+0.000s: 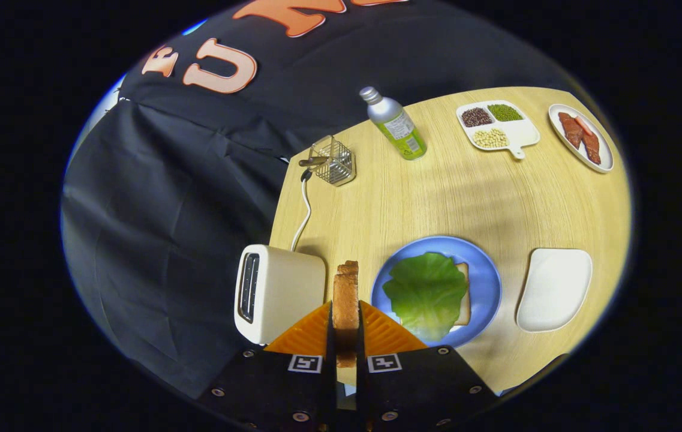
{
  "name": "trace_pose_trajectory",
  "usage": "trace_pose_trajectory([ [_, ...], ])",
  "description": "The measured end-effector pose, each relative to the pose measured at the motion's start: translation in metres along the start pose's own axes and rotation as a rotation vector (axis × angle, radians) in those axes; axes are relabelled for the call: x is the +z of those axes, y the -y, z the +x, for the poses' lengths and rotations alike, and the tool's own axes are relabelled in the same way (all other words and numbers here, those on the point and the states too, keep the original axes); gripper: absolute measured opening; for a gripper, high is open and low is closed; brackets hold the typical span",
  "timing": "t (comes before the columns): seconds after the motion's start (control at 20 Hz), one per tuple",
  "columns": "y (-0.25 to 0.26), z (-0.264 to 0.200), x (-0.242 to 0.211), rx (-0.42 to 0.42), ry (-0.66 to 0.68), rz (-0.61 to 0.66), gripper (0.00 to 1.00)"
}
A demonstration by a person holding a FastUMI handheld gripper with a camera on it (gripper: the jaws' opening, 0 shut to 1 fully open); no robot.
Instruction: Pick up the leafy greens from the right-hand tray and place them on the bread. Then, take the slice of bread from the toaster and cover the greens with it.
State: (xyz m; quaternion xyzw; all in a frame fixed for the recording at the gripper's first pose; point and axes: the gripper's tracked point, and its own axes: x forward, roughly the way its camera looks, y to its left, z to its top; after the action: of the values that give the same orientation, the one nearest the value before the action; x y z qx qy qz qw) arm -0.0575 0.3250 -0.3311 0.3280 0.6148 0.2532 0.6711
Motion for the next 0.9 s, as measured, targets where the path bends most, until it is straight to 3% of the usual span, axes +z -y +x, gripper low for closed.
trace_pose_trajectory([
  [0.6, 0.075, 0.044, -0.018, 0.013, -0.031, 0.037, 0.13],
  [0.8, 0.091, 0.044, -0.018, -0.042, -0.012, -0.014, 0.17],
  [0.9, 0.102, 0.043, -0.017, -0.087, 0.001, -0.053, 0.29],
])
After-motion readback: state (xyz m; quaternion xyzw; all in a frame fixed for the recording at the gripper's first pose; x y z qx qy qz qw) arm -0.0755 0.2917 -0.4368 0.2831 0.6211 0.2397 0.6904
